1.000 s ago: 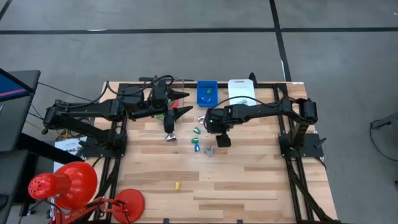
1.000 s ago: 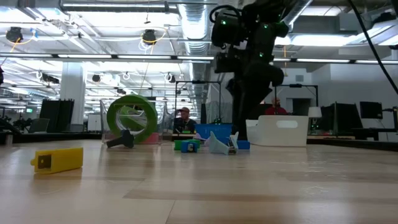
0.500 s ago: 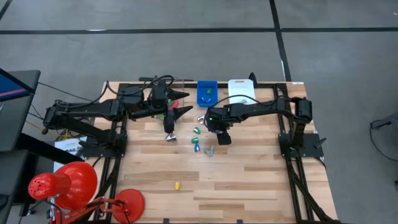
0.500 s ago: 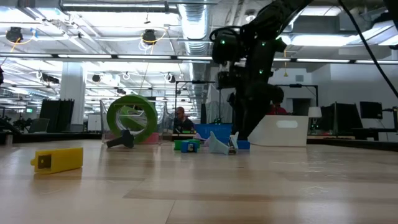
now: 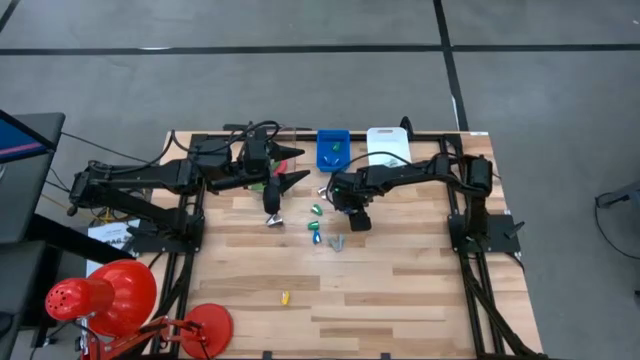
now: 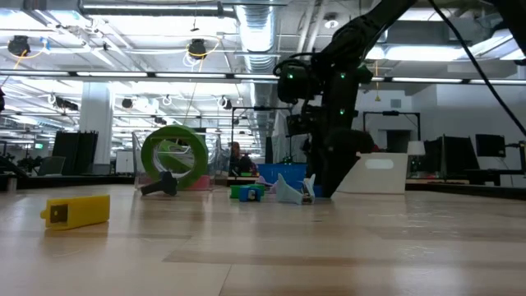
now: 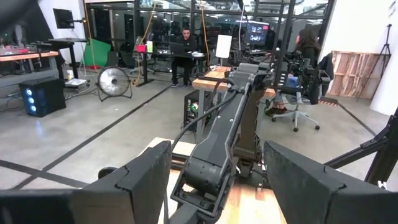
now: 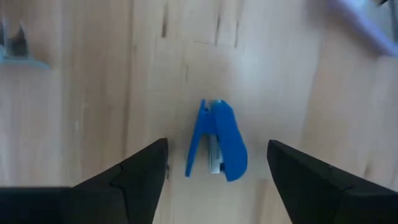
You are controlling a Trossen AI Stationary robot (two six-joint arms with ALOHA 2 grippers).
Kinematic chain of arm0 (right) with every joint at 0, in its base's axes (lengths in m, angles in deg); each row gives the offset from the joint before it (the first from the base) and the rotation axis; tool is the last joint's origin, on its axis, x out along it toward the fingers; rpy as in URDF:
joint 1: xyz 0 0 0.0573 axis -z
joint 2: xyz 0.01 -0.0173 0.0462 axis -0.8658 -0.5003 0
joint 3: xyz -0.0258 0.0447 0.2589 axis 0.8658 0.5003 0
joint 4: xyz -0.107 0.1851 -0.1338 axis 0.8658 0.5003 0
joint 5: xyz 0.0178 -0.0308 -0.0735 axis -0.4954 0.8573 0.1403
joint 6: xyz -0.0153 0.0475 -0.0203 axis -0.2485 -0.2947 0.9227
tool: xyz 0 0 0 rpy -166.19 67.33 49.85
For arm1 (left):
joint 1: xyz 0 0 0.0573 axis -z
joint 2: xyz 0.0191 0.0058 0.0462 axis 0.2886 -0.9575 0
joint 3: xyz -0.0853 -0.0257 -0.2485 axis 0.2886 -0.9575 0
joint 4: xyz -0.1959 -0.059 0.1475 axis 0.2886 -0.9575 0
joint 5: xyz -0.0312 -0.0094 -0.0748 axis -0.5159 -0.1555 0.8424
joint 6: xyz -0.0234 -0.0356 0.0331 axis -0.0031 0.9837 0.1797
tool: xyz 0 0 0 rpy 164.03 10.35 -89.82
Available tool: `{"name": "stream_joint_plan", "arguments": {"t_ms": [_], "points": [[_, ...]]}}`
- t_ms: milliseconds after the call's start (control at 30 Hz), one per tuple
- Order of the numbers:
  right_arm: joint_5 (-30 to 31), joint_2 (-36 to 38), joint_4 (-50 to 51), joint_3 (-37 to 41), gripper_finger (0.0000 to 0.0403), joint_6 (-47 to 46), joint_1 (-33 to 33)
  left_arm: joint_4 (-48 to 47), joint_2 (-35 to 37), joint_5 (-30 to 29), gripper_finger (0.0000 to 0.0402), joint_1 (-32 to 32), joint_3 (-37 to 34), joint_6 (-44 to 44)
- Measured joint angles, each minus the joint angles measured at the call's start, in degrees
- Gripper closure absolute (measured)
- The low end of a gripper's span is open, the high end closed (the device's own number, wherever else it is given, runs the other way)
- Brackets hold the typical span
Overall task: Pick and place Stapler, Stapler remover, tape
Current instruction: Put the blue stapler into the blue bin
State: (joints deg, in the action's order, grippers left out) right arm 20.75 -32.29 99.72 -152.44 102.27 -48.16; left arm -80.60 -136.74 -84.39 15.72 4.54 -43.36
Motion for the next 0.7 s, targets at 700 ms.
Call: {"name": "stream_joint_plan", "arguments": {"t_ms": [700], "points": [[-1.0, 0.0, 0.4, 0.0, 0.0292, 0.1, -0.2, 0.0, 0.0, 0.0, 0.0156, 0.0, 0.0, 0.0]]}}
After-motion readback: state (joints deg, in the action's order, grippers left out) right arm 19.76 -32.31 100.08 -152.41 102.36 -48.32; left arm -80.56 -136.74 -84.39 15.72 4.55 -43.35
